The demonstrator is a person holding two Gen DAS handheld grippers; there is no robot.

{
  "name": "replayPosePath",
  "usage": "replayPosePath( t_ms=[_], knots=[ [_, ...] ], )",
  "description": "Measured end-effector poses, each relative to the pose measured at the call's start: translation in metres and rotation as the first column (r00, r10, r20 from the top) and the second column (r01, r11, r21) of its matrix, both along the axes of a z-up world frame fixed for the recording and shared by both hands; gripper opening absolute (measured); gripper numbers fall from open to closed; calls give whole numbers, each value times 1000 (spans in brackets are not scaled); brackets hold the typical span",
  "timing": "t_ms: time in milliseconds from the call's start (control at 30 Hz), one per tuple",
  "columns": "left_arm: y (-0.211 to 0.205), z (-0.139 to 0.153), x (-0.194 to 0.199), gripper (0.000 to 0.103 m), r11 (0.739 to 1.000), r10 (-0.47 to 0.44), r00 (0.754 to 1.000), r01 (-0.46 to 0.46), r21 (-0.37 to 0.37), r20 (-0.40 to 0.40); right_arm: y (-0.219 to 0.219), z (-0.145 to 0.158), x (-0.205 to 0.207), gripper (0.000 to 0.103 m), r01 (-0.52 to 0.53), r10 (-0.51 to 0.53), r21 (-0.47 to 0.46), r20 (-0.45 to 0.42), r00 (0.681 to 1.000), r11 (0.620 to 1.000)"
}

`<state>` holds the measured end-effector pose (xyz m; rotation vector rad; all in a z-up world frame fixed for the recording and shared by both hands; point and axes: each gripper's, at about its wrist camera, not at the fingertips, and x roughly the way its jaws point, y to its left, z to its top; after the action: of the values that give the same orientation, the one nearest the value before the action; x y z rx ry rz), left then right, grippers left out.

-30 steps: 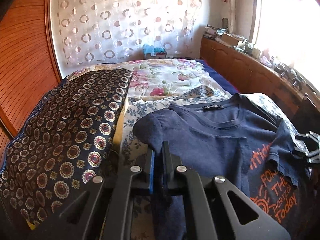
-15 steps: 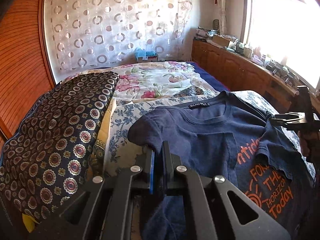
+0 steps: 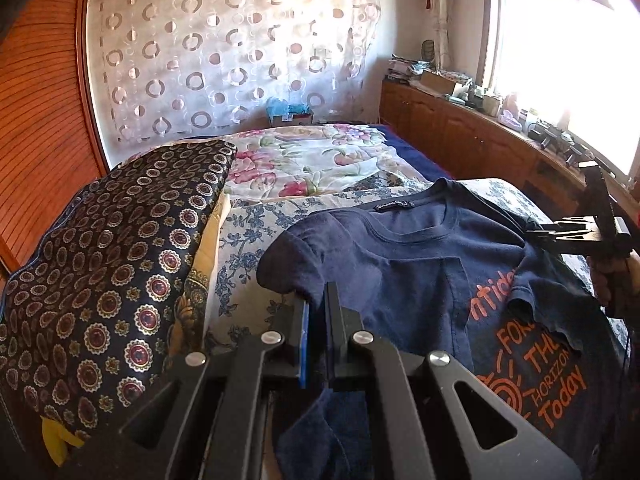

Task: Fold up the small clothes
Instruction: 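Lift the hem with the right gripper while the left gripper lifts the other hem corner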

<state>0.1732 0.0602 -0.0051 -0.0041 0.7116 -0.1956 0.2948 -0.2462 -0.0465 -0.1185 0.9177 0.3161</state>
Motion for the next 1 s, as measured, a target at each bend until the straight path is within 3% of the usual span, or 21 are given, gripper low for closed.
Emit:
replayPosePath(
  t_ms=[133, 200, 267, 467, 633, 800, 1000],
  knots=[
    [-2, 0, -1, 3, 1000, -4, 1000, 4, 3, 0, 0, 0, 0, 29, -1, 1, 1, 1, 1000, 1000],
    [-3, 1, -5, 3, 1000, -8, 1000, 8, 4, 10, 0, 1, 0, 12, -9, 9, 10, 4, 1000, 1000],
    [-4, 6, -13, 3, 1000, -16, 999, 16, -2, 29, 3, 6, -5, 10, -18, 17, 13, 31, 999, 1000],
    [-2, 30, -65, 3, 998, -41, 993, 47, -49, 114, 6, 42, -41, 9, -48, 36, 65, 175, 984, 997],
    [9, 37, -128, 3, 997, -39, 984, 51, -66, 171, 0, 72, -98, 8, -96, 65, 102, 267, 961, 990],
    [29, 32, -180, 3, 996, -16, 984, 32, -86, 179, -17, 82, -160, 8, -120, 80, 121, 290, 954, 985],
    [48, 16, -220, 3, 994, -20, 992, 33, -105, 126, -35, 85, -213, 8, -125, 87, 134, 257, 962, 983]
  ],
)
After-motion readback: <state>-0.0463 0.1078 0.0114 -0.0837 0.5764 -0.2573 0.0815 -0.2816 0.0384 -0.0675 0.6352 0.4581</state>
